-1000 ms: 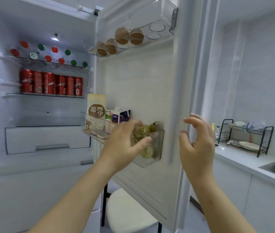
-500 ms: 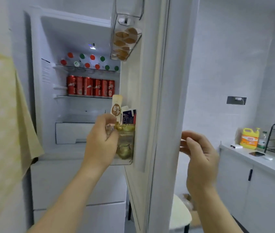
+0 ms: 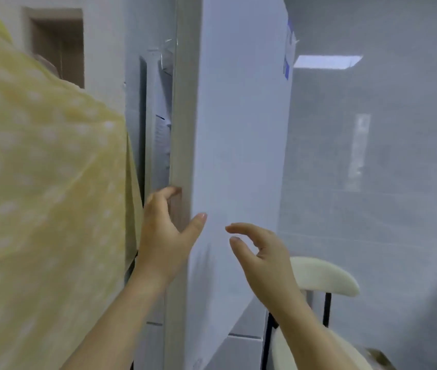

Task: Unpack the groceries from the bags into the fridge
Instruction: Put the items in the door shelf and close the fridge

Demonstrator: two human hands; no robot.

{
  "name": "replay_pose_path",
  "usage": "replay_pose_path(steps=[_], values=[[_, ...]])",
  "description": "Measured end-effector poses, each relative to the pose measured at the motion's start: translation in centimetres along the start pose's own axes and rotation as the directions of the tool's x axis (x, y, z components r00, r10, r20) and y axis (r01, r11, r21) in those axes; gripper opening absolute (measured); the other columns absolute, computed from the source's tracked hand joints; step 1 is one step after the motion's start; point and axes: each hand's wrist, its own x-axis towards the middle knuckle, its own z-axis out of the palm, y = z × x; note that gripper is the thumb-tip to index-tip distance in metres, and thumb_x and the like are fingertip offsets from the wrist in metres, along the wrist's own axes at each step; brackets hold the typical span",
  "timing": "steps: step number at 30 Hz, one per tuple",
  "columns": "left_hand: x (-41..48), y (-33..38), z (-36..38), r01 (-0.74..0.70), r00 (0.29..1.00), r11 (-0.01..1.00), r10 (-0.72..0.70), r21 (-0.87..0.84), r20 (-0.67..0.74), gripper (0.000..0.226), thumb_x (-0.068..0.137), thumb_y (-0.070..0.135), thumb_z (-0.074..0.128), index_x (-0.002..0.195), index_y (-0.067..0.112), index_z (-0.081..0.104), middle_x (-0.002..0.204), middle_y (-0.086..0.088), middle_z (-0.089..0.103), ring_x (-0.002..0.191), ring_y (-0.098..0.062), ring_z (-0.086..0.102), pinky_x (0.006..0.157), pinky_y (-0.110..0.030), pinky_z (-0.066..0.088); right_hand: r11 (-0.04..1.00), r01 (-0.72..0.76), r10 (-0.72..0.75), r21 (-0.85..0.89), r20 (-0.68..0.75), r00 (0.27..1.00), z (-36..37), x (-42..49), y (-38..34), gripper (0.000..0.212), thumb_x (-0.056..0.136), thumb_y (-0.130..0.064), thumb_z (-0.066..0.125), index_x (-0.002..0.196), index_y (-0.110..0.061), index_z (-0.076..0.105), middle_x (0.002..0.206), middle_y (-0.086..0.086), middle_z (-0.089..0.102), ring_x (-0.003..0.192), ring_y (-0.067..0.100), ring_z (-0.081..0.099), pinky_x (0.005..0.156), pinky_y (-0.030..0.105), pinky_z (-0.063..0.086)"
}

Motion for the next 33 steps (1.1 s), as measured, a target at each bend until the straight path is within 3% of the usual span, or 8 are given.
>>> replay_pose_path(steps=[3, 7, 10, 13, 15, 22, 28, 33], values=[[1.7, -2.4, -1.3, 0.054, 0.997, 0.992, -0.046, 0.116, -0.069, 0.050, 0.085, 0.019, 0.065, 0.129, 0.015, 0.042, 0.122, 0.013, 0.042, 0.118, -0.007, 0.041, 0.102, -0.033, 0.039, 0.999, -0.016, 0.018, -0.034, 0.056, 0.998, 2.3, 1.5, 0.6, 0.026, 0.093, -0.022, 0.049, 0.111, -0.038, 0.058, 0.098, -0.043, 0.042, 0.104, -0.014, 0.038, 0.076, -0.004, 0.030], [4.0, -6.3, -2.8, 0.109, 0.989, 0.982, -0.092, 0.152, -0.112, 0.043, 0.089, 0.022, 0.059, 0.129, 0.013, 0.044, 0.132, 0.001, 0.049, 0.124, -0.015, 0.045, 0.101, -0.041, 0.042, 0.995, 0.001, 0.011, -0.101, 0.123, 0.992, 5.9, 3.3, 1.8, 0.031, 0.094, -0.023, 0.048, 0.122, -0.034, 0.054, 0.109, -0.036, 0.043, 0.118, -0.007, 0.035, 0.083, 0.002, 0.028], [6.1, -8.6, -4.0, 0.154, 0.983, 0.980, -0.139, 0.124, -0.116, 0.039, 0.091, 0.022, 0.057, 0.127, 0.015, 0.045, 0.123, 0.005, 0.057, 0.113, -0.009, 0.053, 0.092, -0.031, 0.047, 0.990, 0.014, 0.008, -0.141, 0.151, 0.988, 8.6, 5.2, 2.9, 0.035, 0.094, -0.023, 0.048, 0.126, -0.034, 0.052, 0.132, -0.024, 0.043, 0.131, -0.001, 0.030, 0.097, 0.012, 0.025], [8.8, -10.9, -5.2, 0.186, 0.979, 0.981, -0.181, 0.062, -0.091, 0.029, 0.091, 0.018, 0.057, 0.119, 0.019, 0.048, 0.097, 0.021, 0.057, 0.088, 0.008, 0.055, 0.072, -0.017, 0.044, 0.983, 0.023, 0.004, -0.182, 0.148, 0.989, 11.2, 7.8, 4.1, 0.037, 0.093, -0.022, 0.049, 0.128, -0.035, 0.051, 0.146, -0.017, 0.033, 0.136, 0.002, 0.024, 0.098, 0.013, 0.021], [10.6, -12.9, -5.9, 0.191, 0.978, 0.981, -0.186, 0.043, -0.089, 0.026, 0.091, 0.016, 0.057, 0.115, 0.022, 0.049, 0.094, 0.025, 0.054, 0.087, 0.004, 0.056, 0.075, -0.020, 0.043, 0.982, 0.033, -0.007, -0.185, 0.141, 0.990, 13.3, 9.8, 5.0, 0.037, 0.092, -0.021, 0.050, 0.127, -0.034, 0.051, 0.147, -0.015, 0.032, 0.136, 0.002, 0.024, 0.097, 0.013, 0.022], [17.3, -21.1, -6.5, 0.251, 0.965, 0.968, -0.247, 0.030, -0.089, 0.021, 0.091, 0.021, 0.058, 0.110, 0.025, 0.053, 0.109, 0.008, 0.063, 0.103, -0.015, 0.061, 0.092, -0.039, 0.050, 0.985, 0.019, -0.001, -0.172, 0.104, 0.995, 19.9, 16.7, 7.9, 0.037, 0.089, -0.014, 0.052, 0.123, -0.028, 0.054, 0.141, -0.012, 0.040, 0.132, 0.005, 0.032, 0.107, 0.025, 0.032], [22.1, -26.2, -5.3, 0.286, 0.947, 0.956, -0.271, 0.070, -0.171, 0.026, 0.090, 0.021, 0.060, 0.114, 0.012, 0.057, 0.101, 0.002, 0.061, 0.090, -0.014, 0.058, 0.080, -0.027, 0.045, 0.959, 0.050, -0.042, -0.277, 0.034, 0.999, 24.1, 21.5, 10.2, 0.037, 0.089, -0.017, 0.052, 0.125, -0.026, 0.054, 0.140, -0.014, 0.038, 0.130, 0.006, 0.027, 0.100, 0.013, 0.022], [24.0, -29.5, -2.9, 0.259, 0.953, 0.952, -0.225, 0.164, -0.203, 0.039, 0.086, 0.014, 0.064, 0.122, 0.009, 0.050, 0.113, -0.002, 0.061, 0.098, -0.019, 0.058, 0.078, -0.024, 0.040, 0.917, 0.011, -0.006, -0.399, 0.013, 1.000, 25.8, 24.1, 12.0, 0.038, 0.090, -0.023, 0.049, 0.127, -0.029, 0.050, 0.142, -0.017, 0.034, 0.132, 0.007, 0.022, 0.105, 0.019, 0.019]])
